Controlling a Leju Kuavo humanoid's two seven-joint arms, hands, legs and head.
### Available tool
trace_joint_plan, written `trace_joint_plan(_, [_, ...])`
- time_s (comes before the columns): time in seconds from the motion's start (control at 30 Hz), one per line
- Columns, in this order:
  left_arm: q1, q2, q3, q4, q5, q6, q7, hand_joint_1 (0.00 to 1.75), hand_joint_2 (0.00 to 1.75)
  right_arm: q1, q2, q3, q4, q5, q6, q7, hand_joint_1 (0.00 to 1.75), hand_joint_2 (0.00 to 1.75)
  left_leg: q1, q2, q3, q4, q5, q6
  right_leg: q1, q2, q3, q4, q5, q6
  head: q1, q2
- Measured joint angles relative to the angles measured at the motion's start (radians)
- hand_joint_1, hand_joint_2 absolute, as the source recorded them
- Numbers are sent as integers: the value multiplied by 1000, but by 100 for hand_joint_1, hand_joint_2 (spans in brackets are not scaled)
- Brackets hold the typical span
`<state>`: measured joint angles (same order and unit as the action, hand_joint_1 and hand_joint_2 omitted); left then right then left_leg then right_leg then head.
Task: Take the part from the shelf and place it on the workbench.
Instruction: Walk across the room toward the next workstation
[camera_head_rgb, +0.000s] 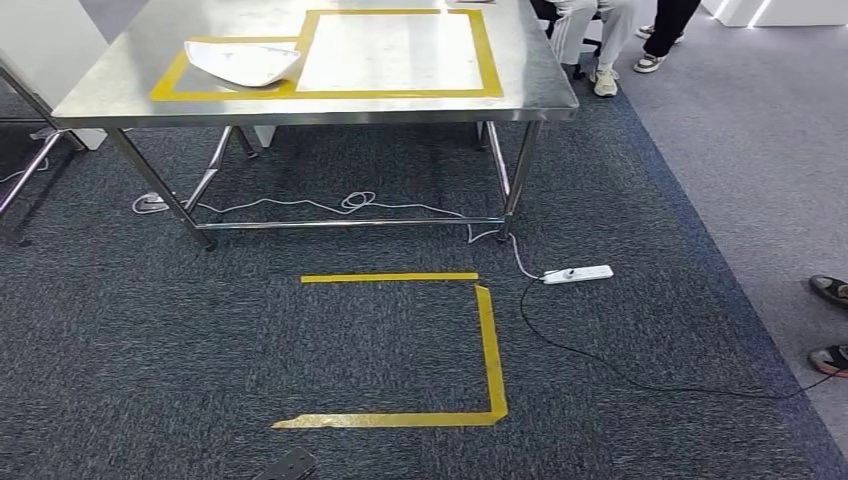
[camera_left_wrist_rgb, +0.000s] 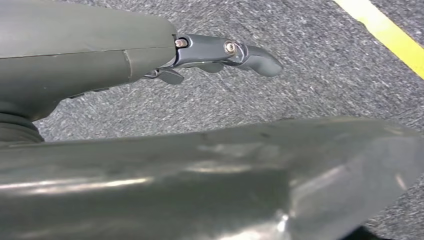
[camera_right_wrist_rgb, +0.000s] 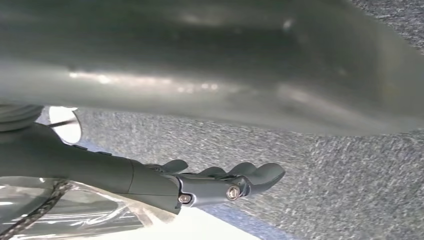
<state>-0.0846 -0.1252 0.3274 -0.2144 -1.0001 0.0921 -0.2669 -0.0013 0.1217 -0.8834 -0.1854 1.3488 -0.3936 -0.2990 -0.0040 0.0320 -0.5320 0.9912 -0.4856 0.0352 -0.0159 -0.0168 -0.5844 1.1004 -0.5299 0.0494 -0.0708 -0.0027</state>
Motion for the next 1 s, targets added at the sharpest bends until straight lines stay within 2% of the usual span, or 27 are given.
trace_joint_plan(0.03, [1,1,1,0,5,-1,-2,0,0,-3,0,0,0,7,-2,0,0,0,-3,4,0,3,-2,-4,2,-10,32,-60,19,-6,0,0])
trace_joint_plan(0.07, [2,3,2,0,11,-2,-5,0,0,-5,0,0,0,15,-4,1,0,0,-5,8,-1,5,-3,-8,4,-17,49,-93,25,-12,-1,0])
trace_joint_plan(0.13, [7,10,6,0,27,-3,-16,0,0,-8,2,2,0,33,-11,5,0,0,-7,17,-2,7,-2,-16,6,-12,53,-105,25,-25,-2,0])
trace_joint_plan(0.2, [11,20,13,0,39,-5,-28,0,0,-9,6,4,0,47,-17,12,0,0,-4,10,-5,20,-15,-27,3,-3,52,-107,30,-37,-2,0])
trace_joint_plan(0.27, [15,29,22,0,47,-7,-36,0,0,-14,10,7,0,54,-22,17,0,0,1,-11,-34,94,-68,-39,-1,4,50,-110,35,-48,-3,0])
trace_joint_plan(0.33, [21,35,29,0,54,-9,-39,0,0,-18,11,12,0,62,-25,19,0,0,5,-20,-90,227,-132,-46,-1,14,47,-110,36,-52,-4,0])
trace_joint_plan(0.37, [26,38,33,0,58,-9,-39,0,0,-19,12,16,0,68,-26,22,0,0,6,-21,-110,276,-146,-48,-1,20,47,-109,37,-53,-4,0])
trace_joint_plan(0.4, [30,41,37,1,63,-9,-40,0,0,-19,13,20,0,74,-26,25,0,0,7,-21,-116,291,-140,-48,-1,26,46,-109,37,-53,-4,0])
trace_joint_plan(0.43, [34,43,42,1,67,-9,-41,0,0,-19,14,24,0,80,-26,30,0,0,8,-22,-103,263,-115,-47,-1,33,47,-109,37,-53,-4,0])
trace_joint_plan(0.5, [40,48,51,2,74,-10,-43,0,0,-20,20,32,0,89,-26,39,0,0,10,-38,-43,133,-44,-42,-1,47,48,-107,38,-51,-4,0])
trace_joint_plan(0.53, [42,50,55,2,77,-11,-44,0,0,-22,22,35,0,93,-26,43,0,0,11,-49,-15,70,-21,-38,0,54,46,-106,38,-47,-4,0])
trace_joint_plan(0.57, [43,52,58,3,80,-12,-44,0,0,-24,24,38,0,96,-26,46,0,0,10,-59,1,31,-11,-35,0,59,43,-104,40,-42,-4,0])
trace_joint_plan(0.6, [45,53,60,3,81,-13,-44,0,0,-26,26,42,0,98,-26,48,0,0,9,-65,6,15,-12,-33,0,64,39,-104,42,-35,-3,0])
trace_joint_plan(0.67, [48,53,66,3,83,-16,-45,0,0,-26,26,48,0,100,-27,52,0,0,8,-58,3,9,-9,-25,-2,71,31,-105,45,-21,-3,0])
trace_joint_plan(0.7, [49,54,69,3,84,-18,-45,0,0,-26,26,49,0,100,-27,53,0,0,9,-53,3,5,-6,-18,-3,66,25,-99,39,-16,-2,0])
trace_joint_plan(0.77, [50,55,73,3,84,-22,-45,0,0,-28,28,52,0,100,-27,53,0,0,11,-40,2,-2,1,-4,-4,46,-11,-30,-5,-9,1,0])
trace_joint_plan(0.83, [52,56,75,4,84,-24,-44,0,0,-31,30,54,0,100,-27,52,0,0,8,-27,-1,-2,2,1,-4,28,-72,107,-71,-5,3,0])
trace_joint_plan(0.87, [53,56,76,4,84,-24,-44,0,0,-30,30,55,0,100,-27,51,0,0,6,-20,-2,-2,2,1,-4,26,-96,162,-90,-3,3,0])
trace_joint_plan(0.9, [54,56,76,4,84,-24,-43,0,0,-29,30,55,0,99,-27,50,0,0,5,-13,-2,-2,2,2,-4,25,-105,185,-91,-2,3,0])
trace_joint_plan(0.93, [54,56,76,4,84,-24,-43,0,0,-28,30,55,0,99,-27,50,0,0,4,-7,-2,-1,2,1,-4,24,-92,166,-72,-3,3,0])
trace_joint_plan(1.0, [54,56,77,4,82,-24,-42,0,0,-27,31,55,0,99,-27,49,0,0,2,3,1,-1,0,0,-2,6,-20,32,-9,-10,3,0])
